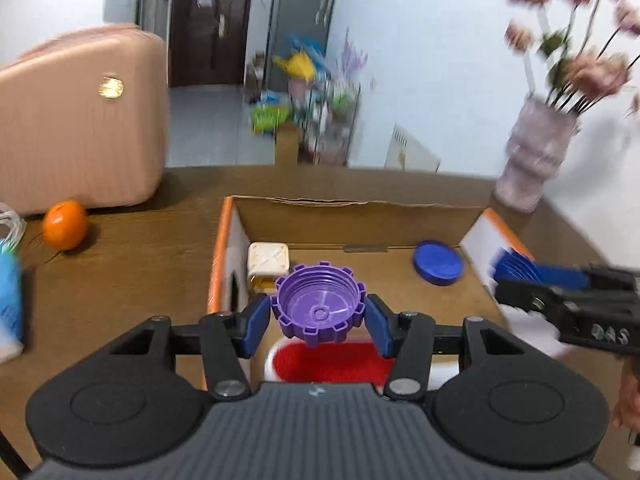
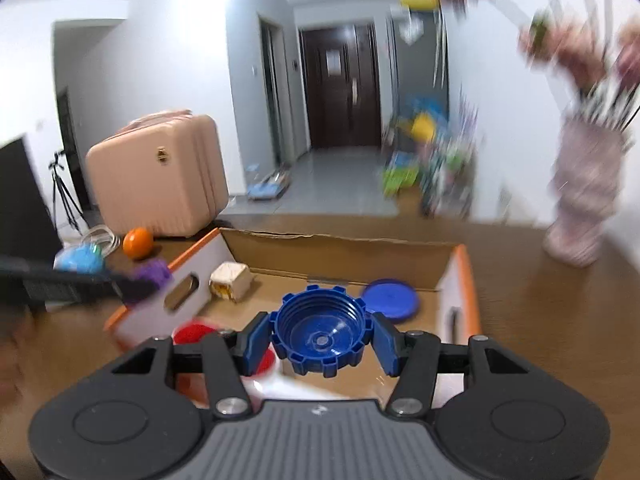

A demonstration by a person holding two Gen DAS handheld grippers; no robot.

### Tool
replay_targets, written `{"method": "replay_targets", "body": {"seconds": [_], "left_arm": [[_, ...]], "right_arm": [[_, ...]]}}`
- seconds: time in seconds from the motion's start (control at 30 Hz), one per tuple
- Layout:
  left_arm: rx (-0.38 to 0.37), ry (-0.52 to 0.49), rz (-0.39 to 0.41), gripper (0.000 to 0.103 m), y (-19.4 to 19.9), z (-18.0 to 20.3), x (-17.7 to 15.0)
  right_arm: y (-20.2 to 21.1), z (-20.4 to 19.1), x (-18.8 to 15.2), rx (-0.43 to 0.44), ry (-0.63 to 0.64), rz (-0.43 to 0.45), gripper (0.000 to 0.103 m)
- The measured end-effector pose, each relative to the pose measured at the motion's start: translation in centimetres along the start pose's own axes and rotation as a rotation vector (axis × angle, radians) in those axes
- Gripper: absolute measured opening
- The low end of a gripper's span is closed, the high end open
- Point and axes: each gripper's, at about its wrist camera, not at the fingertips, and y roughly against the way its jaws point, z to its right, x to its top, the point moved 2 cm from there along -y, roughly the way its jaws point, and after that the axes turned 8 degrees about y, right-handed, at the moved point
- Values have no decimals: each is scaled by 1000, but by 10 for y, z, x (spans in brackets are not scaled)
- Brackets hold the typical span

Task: Organize rigid objects
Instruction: 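Carry both caps into the cardboard box and open both tools, then lift both tools out of the box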

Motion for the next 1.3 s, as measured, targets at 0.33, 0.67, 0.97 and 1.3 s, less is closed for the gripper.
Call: {"method": "replay_targets", "body": {"seconds": [0.33, 0.67, 0.97, 1.3], "left_arm": [[48, -10, -145, 54, -109, 9, 43], [59, -17, -59, 78, -40, 1, 41], [86, -74, 234, 99, 138, -4, -40], [195, -111, 414, 103, 253, 6, -194]], "right_arm": [[-145, 50, 35, 36, -273, -176, 57], [-78, 52, 44, 29, -218, -89, 68], [74, 40, 6, -8, -151, 36, 79], [193, -33, -114, 27, -85, 185, 89]]}}
